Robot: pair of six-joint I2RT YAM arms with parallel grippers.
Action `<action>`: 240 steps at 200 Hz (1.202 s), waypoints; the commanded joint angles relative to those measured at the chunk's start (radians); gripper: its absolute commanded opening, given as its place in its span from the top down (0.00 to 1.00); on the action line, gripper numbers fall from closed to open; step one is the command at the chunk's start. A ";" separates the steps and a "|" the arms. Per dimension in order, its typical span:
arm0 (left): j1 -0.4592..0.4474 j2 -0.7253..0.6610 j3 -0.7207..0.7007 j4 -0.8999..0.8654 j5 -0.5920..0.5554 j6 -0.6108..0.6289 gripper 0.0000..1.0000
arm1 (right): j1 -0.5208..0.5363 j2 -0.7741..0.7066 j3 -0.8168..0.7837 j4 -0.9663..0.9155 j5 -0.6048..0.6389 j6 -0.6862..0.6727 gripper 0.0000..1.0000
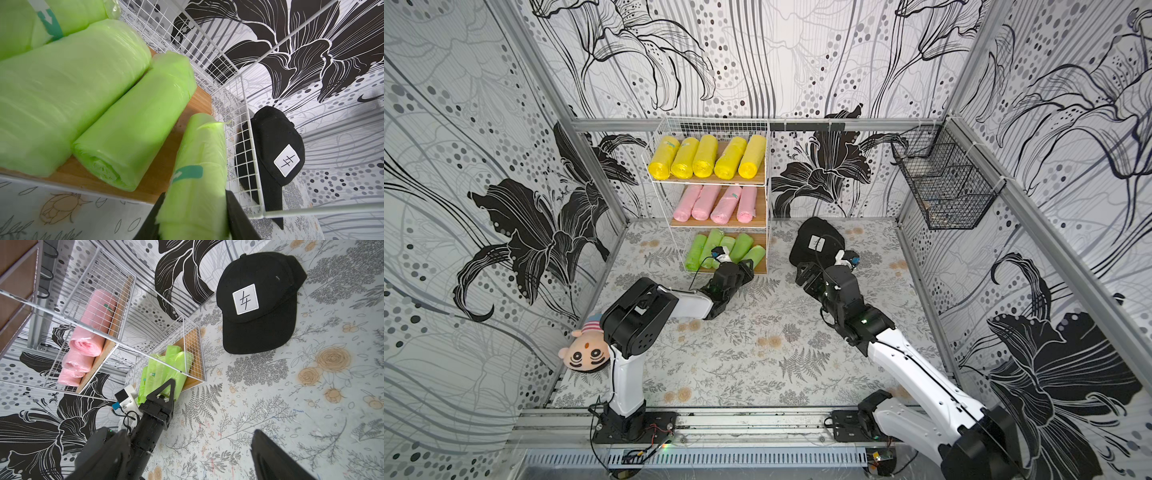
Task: Sort the rolls of trash bags by color and place them on the shelf
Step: Place the roll of trash bags on the shelf.
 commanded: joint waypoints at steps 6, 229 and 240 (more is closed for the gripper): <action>-0.007 0.029 0.067 0.035 -0.052 0.011 0.70 | -0.009 -0.034 -0.026 -0.028 0.010 -0.016 0.06; -0.014 0.183 0.251 -0.082 -0.126 -0.111 0.41 | -0.024 -0.062 -0.041 -0.054 -0.004 -0.021 0.06; -0.014 0.171 0.233 -0.074 -0.122 -0.118 0.39 | -0.024 -0.060 -0.042 -0.051 -0.006 -0.018 0.06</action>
